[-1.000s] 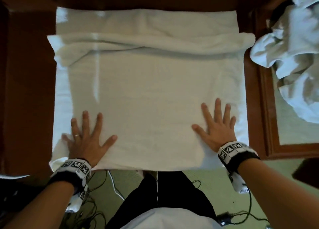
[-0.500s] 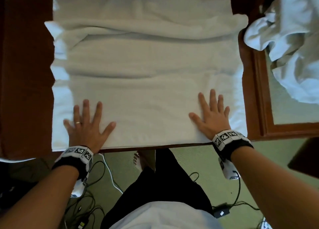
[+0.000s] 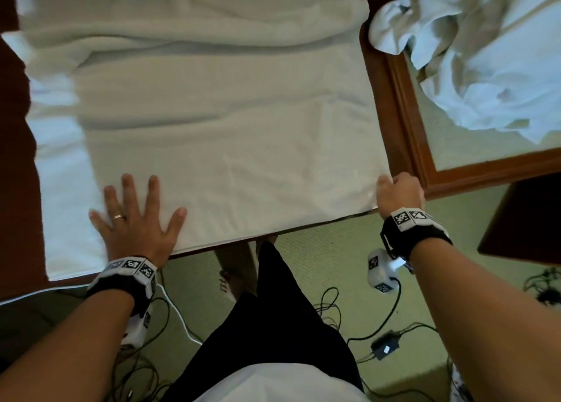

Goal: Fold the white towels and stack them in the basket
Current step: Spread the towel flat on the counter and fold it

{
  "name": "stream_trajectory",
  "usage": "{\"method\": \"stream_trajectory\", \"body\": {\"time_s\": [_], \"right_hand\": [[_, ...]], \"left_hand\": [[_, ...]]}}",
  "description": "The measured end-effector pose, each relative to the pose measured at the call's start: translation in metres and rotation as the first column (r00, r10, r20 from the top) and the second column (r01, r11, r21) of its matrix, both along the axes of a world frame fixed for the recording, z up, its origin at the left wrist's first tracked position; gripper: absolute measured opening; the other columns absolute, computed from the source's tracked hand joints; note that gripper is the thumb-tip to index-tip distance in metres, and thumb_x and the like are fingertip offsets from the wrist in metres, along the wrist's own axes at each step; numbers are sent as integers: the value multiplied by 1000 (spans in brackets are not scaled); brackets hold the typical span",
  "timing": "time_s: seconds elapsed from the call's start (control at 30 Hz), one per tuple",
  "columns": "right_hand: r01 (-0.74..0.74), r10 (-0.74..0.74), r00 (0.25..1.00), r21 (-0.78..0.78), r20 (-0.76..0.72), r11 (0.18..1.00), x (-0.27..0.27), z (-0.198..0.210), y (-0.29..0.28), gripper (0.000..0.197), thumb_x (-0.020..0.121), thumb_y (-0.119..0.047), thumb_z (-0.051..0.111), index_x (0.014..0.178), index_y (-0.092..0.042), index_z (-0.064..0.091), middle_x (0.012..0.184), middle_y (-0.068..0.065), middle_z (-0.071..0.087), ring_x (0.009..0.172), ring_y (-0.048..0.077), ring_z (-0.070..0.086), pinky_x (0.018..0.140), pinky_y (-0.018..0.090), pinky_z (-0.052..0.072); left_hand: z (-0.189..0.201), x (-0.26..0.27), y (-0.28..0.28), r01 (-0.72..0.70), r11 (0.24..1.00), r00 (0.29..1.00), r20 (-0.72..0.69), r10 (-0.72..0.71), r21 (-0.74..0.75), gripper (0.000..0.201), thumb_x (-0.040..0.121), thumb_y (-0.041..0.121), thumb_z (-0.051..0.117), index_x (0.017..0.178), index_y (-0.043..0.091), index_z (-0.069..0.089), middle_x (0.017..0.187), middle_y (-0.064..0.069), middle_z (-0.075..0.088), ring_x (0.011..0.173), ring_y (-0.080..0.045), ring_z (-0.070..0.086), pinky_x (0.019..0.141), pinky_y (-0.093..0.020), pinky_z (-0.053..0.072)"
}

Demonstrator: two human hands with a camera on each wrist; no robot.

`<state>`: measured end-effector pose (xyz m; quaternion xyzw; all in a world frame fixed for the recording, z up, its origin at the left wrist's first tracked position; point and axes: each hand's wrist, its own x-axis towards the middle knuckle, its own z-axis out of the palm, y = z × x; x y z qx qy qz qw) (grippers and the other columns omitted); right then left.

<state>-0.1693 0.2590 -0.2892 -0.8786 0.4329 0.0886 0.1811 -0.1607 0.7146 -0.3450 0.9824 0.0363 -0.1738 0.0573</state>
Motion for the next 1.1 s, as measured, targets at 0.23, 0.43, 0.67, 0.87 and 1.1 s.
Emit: {"method": "stream_trajectory", "body": {"time_s": [0.23,0.43,0.67,0.87,1.1], "right_hand": [[-383,399,717,-154,572,911,80,64,102,24,96,-26,53,82,-6,55,92,16,55,85,35,53,80,44,39],[-874,794,485,171,366,455,101,46,201,34,95,-36,60,118,-11,63,123,9,62,111,32,55,93,45,44],[-824,831,557,-120,8,553,17,6,120,39,69,-25,66,107,-17,63,107,8,57,94,34,53,73,39,46],[-791,795,602,-194,-77,580,-3,-4,87,17,73,-22,72,81,-10,63,87,10,59,74,34,57,61,39,43],[-141,129,963,36,236,989,-18,7,36,21,92,-24,51,77,-10,54,86,15,60,76,31,48,66,34,34]], "left_hand": [[-1,-1,-2,8,1000,999,53,-6,-29,86,85,80,21,159,34,19,168,-9,6,151,-43,7,112,-73,7],[-1,0,-4,-24,999,996,79,27,-37,86,85,80,23,158,35,20,168,-7,7,152,-39,6,114,-70,6],[-2,0,-3,-12,999,995,103,17,-47,86,85,78,27,158,33,24,168,-8,9,151,-42,9,112,-72,9],[0,0,-4,-12,999,994,105,16,-43,85,84,77,27,157,33,25,167,-9,11,150,-43,12,111,-73,10],[0,2,-3,-34,999,998,44,35,-14,90,83,86,12,159,37,15,169,-6,5,152,-39,5,114,-70,6]]}}
